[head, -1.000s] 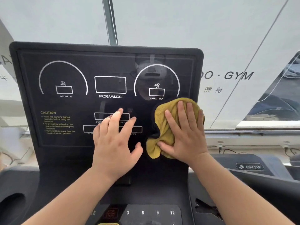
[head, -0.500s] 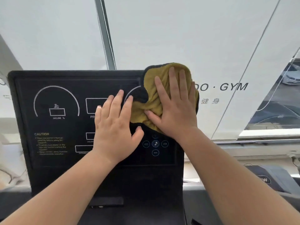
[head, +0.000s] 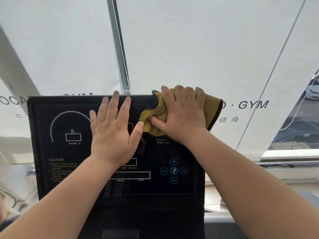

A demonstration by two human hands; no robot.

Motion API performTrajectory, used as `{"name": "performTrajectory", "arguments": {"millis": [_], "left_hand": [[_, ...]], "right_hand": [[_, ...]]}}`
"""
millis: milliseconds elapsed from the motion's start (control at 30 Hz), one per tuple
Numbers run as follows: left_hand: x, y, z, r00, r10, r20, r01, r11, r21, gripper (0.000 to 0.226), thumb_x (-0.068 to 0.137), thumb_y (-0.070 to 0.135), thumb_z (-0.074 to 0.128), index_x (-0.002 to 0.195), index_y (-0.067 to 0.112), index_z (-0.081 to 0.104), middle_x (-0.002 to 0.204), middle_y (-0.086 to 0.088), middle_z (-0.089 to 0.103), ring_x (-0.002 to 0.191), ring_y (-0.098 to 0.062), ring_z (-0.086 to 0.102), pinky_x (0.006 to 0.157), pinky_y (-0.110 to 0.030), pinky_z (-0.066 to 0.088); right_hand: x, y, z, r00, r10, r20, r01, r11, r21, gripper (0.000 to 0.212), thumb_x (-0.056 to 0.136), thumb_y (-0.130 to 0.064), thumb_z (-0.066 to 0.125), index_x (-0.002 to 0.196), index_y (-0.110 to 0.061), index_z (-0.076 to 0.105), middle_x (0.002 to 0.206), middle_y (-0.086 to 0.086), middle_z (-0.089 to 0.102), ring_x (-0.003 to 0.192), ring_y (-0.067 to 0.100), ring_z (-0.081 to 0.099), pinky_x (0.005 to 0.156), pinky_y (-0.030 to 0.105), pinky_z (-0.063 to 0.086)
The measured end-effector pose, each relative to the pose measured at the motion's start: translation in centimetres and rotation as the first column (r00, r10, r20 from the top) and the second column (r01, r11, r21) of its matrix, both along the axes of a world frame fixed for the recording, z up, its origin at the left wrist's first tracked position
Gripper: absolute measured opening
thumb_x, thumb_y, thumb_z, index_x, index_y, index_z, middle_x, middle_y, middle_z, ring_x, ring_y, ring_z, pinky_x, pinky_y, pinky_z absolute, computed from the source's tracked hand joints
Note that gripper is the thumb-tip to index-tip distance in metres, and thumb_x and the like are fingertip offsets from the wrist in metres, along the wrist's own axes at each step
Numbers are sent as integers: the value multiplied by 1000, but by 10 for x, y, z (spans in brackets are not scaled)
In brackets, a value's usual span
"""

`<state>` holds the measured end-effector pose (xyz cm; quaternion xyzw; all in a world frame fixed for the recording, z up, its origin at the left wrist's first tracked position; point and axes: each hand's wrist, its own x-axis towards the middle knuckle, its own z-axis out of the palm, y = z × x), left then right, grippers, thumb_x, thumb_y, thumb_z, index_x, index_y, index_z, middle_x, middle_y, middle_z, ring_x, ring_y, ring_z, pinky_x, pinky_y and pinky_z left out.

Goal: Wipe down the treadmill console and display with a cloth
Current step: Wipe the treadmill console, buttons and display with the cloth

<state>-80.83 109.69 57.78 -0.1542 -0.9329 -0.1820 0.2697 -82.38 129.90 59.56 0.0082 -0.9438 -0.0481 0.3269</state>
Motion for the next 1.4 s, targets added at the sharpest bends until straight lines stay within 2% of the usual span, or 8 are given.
{"name": "performTrajectory", "arguments": {"millis": [167,300,567,733,900,1167,1300,1400], "left_hand": [[-8,-6,2,999,32,9,-32,999,12,80,93,69,15,159,25,22,170,1,10,157,-23,0,124,-59,0],[-9,-6,1,999,46,9,-46,999,5,81,92,72,14,159,27,22,169,2,12,157,-23,2,123,-61,1],[-10,-19,5,998,-7,56,8,1000,-12,83,91,76,12,160,31,19,170,6,8,157,-19,-2,123,-60,1],[-11,-36,11,1000,-9,12,10,997,-73,82,91,74,16,159,29,26,168,2,20,156,-22,9,124,-58,7],[-10,-63,2,998,62,14,-61,997,-41,82,91,74,17,158,28,26,169,-3,14,157,-26,4,125,-57,3],[-18,-106,-4,990,133,41,-133,991,-3,82,90,74,19,159,30,23,170,-3,10,156,-27,4,123,-59,4],[-26,-118,-9,989,130,65,-131,991,6,81,89,74,20,158,32,23,170,0,9,156,-29,5,123,-60,5],[-27,-127,-13,994,96,59,-97,995,18,80,89,73,23,158,32,25,170,0,9,156,-28,6,123,-61,6]], "right_hand": [[-8,-44,-2,992,115,51,-119,990,82,90,87,-77,19,158,-21,23,144,14,41,128,37,39,114,59,23],[-1,-13,-11,981,195,-15,-192,975,110,90,89,-83,33,162,-31,23,150,13,41,136,38,38,121,58,18],[17,29,-23,998,-43,-46,34,986,-165,104,74,-99,28,159,-40,24,155,11,29,148,43,22,123,68,2],[5,-1,-10,997,-73,-12,72,992,-102,99,77,-97,25,149,-30,36,138,15,41,133,42,34,118,66,17],[-8,-48,-6,1000,22,-9,-22,1000,-13,98,80,-94,28,148,-24,38,135,14,45,126,39,42,117,64,19],[-18,-118,-20,991,135,17,-136,988,75,102,86,-90,21,166,-28,4,169,21,10,156,46,3,120,70,-3],[-10,-98,-25,994,108,7,-108,989,104,97,84,-93,27,164,-42,4,173,13,1,157,45,-7,118,75,-4],[-2,-75,-27,1000,5,-22,-5,1000,-14,97,81,-95,30,162,-45,12,172,13,8,157,45,-3,118,74,-5]]}}
